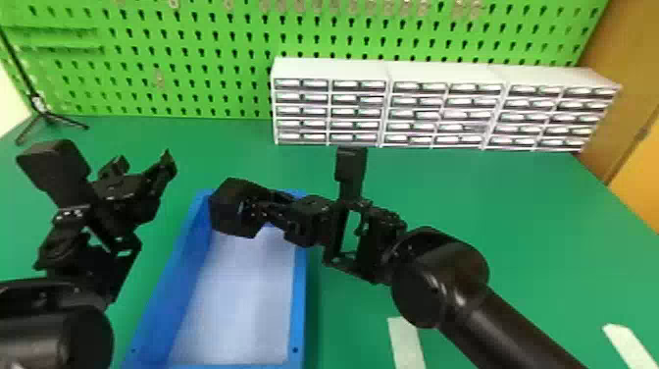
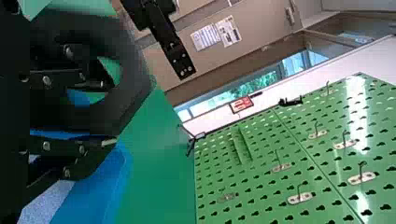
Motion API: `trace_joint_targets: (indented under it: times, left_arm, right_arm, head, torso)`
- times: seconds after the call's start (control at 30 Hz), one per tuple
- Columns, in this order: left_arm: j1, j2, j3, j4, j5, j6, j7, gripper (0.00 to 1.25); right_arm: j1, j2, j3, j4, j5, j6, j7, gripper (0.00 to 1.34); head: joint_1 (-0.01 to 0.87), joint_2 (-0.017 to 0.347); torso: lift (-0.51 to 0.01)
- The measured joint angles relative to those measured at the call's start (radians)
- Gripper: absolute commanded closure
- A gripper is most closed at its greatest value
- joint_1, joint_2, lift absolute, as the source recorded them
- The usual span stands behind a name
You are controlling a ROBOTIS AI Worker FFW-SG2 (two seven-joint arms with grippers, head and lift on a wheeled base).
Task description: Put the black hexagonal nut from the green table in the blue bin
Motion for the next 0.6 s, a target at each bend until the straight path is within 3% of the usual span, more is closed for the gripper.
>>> trace_joint_targets:
  times: [0.6]
  left_arm:
    - [0.0,0.0,0.0,0.0,0.002,0.0,0.0,0.49]
  right_arm:
    - [0.011,-0.002,-0.018,0.0,0.006,0.014,0.0,0.57]
  head:
    - [0.692,0.008]
  torso:
    - [-0.097]
